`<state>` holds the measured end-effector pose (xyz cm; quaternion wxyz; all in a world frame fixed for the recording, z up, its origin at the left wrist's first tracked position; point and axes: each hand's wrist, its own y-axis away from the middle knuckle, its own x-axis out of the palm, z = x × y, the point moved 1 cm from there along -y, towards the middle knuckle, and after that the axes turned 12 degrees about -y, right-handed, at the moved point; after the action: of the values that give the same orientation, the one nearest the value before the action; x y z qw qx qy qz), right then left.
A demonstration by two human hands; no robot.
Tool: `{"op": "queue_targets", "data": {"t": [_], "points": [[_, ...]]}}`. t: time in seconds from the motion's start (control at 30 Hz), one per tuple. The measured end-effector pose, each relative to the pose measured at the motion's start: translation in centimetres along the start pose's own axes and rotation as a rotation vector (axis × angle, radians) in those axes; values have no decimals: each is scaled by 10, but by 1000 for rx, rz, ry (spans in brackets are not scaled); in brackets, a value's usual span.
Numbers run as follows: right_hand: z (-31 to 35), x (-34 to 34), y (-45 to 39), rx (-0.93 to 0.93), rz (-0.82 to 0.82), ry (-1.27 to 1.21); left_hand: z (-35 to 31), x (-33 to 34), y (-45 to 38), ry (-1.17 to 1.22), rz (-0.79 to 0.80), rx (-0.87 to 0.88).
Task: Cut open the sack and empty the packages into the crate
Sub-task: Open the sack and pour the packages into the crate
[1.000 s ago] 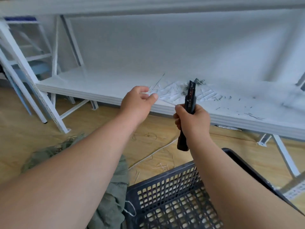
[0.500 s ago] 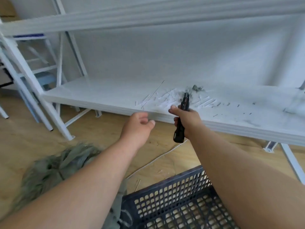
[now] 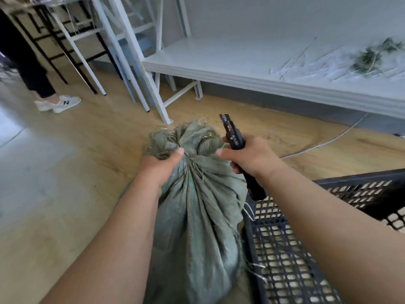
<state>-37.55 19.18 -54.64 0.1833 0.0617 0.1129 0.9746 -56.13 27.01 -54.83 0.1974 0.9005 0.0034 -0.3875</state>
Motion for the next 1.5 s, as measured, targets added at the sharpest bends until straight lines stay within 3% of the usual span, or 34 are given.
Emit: {"op": "queue_targets", "data": {"t": [0.07,0.17,0.23,0.37,0.5,0.6,0.73,0.9,1.0,1.07,1.17,1.23,1.3,1.37,1.5], "points": [[5,19,2,2,44,21,1,8,-2,-38,140,5],[15,34,-1,-55,19,39,-15,16,-9,-53,58,243],[21,35,-5,-181,-75,74,-33,18,-6,8,83,426],[38,25,-11,-438,-194,445,-56,19,5,3,248,672],[36,15,-18,-157,-128,636,-55,12,2,-122,345,739],[32,0,-17,-160,-345,672,-37,7,-5,-232,425,715],[21,-44,0,-142,-596,528,-2,16,-5,-651,431,660],[-21,-110,36,93,-784,465,-10,72,33,-791,257,927],[-54,-134,58,443,-682,551,-14,100,55,-977,271,1112],[-62,-144,66,576,-597,643,-6,115,68,-1110,309,1171],[-43,-149,66,458,-742,798,2,130,73,-1141,282,1169],[-16,-145,62,146,-885,788,0,135,74,-1167,269,1174],[8,-123,52,-111,-824,784,-3,137,73,-1215,284,1167],[11,-98,32,-174,-603,744,-3,137,71,-1221,320,1135],[-34,-70,3,241,-209,833,-14,115,68,-1146,486,1108]]}}
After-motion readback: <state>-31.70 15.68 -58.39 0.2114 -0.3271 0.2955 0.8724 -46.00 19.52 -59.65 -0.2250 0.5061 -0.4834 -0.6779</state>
